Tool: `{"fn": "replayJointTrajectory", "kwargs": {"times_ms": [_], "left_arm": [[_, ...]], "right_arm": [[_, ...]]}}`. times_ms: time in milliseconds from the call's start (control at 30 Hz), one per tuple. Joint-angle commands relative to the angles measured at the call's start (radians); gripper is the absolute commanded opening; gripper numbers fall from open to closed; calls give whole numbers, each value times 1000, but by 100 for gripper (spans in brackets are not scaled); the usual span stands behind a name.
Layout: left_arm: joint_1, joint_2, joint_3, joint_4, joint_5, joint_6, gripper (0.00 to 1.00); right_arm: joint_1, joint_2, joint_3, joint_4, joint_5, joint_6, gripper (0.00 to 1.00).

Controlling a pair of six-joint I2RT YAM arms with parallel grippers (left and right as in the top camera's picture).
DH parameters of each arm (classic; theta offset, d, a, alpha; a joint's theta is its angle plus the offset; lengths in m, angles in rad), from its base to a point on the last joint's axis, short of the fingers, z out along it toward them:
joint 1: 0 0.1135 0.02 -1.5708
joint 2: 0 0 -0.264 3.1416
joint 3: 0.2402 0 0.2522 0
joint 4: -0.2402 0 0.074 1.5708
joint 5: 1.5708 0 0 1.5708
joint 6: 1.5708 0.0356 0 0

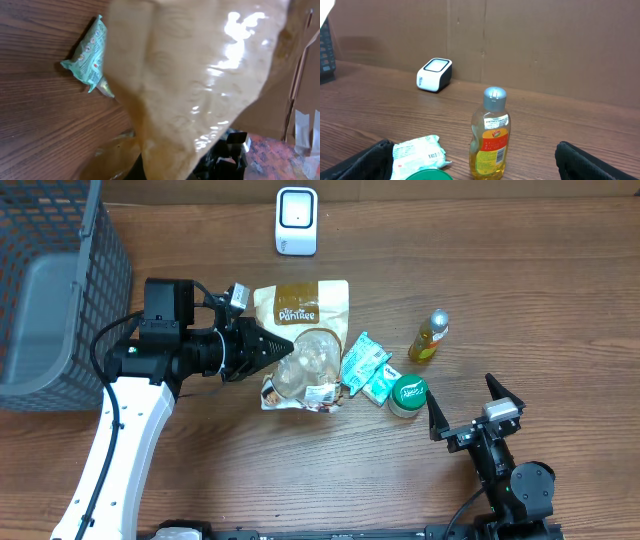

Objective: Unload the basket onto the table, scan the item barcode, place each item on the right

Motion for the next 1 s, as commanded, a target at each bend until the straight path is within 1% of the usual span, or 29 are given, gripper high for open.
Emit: {"fn": "replayJointTrajectory", "kwargs": {"times_ms": [0, 67, 267, 367, 567, 633, 667, 733, 767, 800, 867, 967], "left_arm": [[5, -5, 22, 0, -33, 11, 4], [5, -5, 22, -11, -68, 11, 4], [5, -5, 22, -144, -213, 11, 4], [5, -5, 22, -183, -277, 11, 4], [5, -5, 22, -175, -298, 10, 4], [5, -5, 21, -176, -380, -8, 4], [5, -5, 20, -183, -461, -36, 4], [5, -5, 7, -201, -626, -134, 4], [5, -5, -7, -201, -689, -187, 4], [5, -5, -21, -197, -715, -235, 4], [5, -5, -67, -158, -703, -327, 5], [5, -4, -161, -13, -641, -407, 4]], "right_arm": [[-3, -10, -11, 3, 6, 2, 100], [-3, -10, -11, 3, 6, 2, 100], [-3, -10, -10, 3, 6, 2, 100], [-3, -10, -11, 3, 6, 3, 100], [-3, -10, -11, 3, 6, 3, 100], [-3, -10, -11, 3, 6, 2, 100], [-3, -10, -11, 3, 6, 2, 100], [-3, -10, -11, 3, 6, 2, 100], [-3, -10, -11, 3, 6, 2, 100], [-3, -10, -11, 3, 6, 2, 100], [-3, -10, -11, 3, 6, 3, 100], [-3, -10, -11, 3, 6, 2, 100]]}}
